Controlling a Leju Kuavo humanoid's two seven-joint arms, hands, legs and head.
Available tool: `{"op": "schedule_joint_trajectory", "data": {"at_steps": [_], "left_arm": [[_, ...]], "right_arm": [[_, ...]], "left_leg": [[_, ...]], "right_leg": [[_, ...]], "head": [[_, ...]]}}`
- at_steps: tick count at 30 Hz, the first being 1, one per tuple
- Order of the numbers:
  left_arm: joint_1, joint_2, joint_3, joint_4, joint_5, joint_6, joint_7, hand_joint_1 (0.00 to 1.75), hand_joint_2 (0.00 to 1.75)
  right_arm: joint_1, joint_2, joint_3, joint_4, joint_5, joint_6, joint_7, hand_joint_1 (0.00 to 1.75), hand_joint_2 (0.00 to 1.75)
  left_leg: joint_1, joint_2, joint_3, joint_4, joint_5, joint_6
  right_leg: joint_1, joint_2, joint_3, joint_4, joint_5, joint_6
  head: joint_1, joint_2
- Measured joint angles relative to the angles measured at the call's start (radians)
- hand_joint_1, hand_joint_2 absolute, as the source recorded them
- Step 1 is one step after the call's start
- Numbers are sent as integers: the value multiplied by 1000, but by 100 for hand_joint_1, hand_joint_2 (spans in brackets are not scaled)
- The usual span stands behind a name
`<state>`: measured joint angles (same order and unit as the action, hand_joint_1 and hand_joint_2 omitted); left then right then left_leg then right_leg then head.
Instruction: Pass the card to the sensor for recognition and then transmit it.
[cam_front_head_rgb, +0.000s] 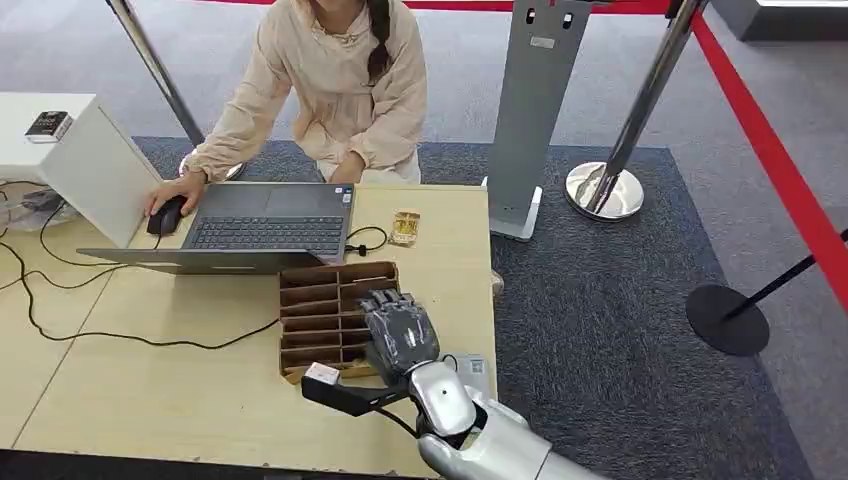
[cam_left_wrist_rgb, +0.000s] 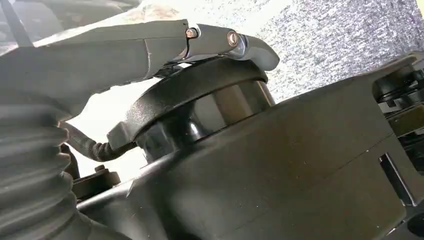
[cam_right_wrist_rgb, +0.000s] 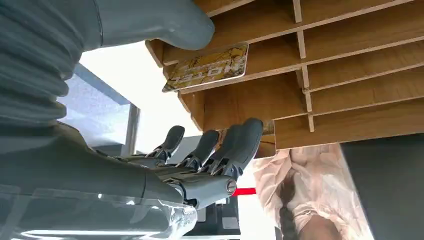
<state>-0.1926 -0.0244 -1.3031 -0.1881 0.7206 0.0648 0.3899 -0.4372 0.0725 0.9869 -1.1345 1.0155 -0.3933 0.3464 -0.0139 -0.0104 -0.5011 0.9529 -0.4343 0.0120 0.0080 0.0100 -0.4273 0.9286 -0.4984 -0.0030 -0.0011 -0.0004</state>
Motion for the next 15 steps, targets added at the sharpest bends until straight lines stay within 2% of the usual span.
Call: {"op": "schedule_joint_trajectory", "data": {"at_steps": [5,15], "left_arm": [[0,0,0,0,0,0,0,0,175],[0,0,0,0,0,0,-1,0,175]], "right_arm": [[0,0,0,0,2,1,0,61,175],[-2,0,0,0,7,8,5,73,175]], "left_leg": [[0,0,0,0,0,0],[0,0,0,0,0,0]], "right_leg": [[0,0,0,0,0,0],[0,0,0,0,0,0]], "head": [[0,0],[0,0]]}}
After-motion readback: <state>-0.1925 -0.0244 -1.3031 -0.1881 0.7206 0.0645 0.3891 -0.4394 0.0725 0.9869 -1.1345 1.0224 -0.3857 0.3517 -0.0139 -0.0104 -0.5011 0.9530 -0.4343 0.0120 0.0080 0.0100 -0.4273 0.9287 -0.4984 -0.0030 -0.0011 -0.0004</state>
